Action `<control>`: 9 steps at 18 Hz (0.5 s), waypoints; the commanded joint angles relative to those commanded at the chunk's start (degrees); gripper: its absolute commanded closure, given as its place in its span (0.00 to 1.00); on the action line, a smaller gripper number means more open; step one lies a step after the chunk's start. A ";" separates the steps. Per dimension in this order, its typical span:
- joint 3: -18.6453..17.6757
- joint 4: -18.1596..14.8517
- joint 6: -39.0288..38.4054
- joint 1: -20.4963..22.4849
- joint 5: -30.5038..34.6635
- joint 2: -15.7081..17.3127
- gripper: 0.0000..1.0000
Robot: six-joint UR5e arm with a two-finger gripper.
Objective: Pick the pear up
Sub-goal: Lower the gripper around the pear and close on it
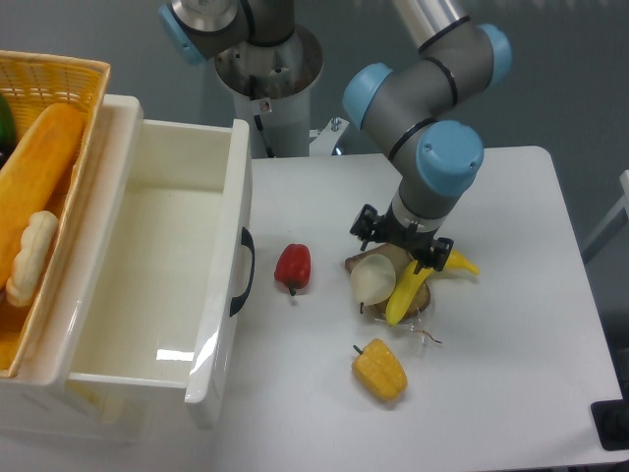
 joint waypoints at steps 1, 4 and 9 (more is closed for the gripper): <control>0.17 0.00 0.09 0.00 0.00 -0.18 0.00; 1.14 0.18 0.00 0.00 0.00 -1.23 0.00; 1.49 0.18 -0.09 -0.44 0.35 -2.55 0.00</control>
